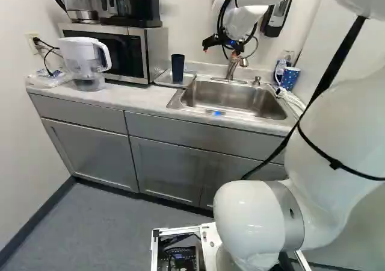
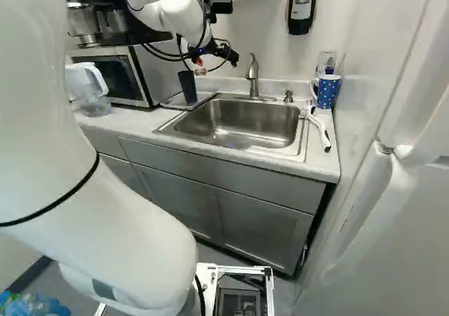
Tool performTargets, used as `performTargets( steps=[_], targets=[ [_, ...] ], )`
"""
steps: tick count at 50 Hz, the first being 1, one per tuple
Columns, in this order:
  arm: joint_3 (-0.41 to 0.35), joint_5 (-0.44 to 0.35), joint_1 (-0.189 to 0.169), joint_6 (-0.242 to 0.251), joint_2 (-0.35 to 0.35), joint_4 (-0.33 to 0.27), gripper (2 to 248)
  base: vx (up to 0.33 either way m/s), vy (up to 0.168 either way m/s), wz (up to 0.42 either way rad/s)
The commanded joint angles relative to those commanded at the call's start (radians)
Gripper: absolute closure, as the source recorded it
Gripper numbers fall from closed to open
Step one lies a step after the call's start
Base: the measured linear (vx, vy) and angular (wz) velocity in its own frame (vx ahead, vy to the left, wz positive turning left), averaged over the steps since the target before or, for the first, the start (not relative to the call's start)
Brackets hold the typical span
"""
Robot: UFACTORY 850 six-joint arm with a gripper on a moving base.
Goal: Rinse the cup and place it in the tray
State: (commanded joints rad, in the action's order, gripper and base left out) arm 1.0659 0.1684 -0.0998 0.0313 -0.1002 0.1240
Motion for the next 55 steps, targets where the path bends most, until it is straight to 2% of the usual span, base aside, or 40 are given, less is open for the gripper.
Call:
performTargets(
  steps=[31,49,55],
  targets=[
    [-0.102,0.196,-0.088,0.0,-0.111,0.0,3,0.0,0.0,0.0],
    [-0.151,0.195,-0.151,0.0,-0.167,0.0,3,0.0,0.0,0.0],
    [-0.152,0.195,-0.154,0.0,-0.168,0.0,3,0.0,0.0,0.0]
  ],
)
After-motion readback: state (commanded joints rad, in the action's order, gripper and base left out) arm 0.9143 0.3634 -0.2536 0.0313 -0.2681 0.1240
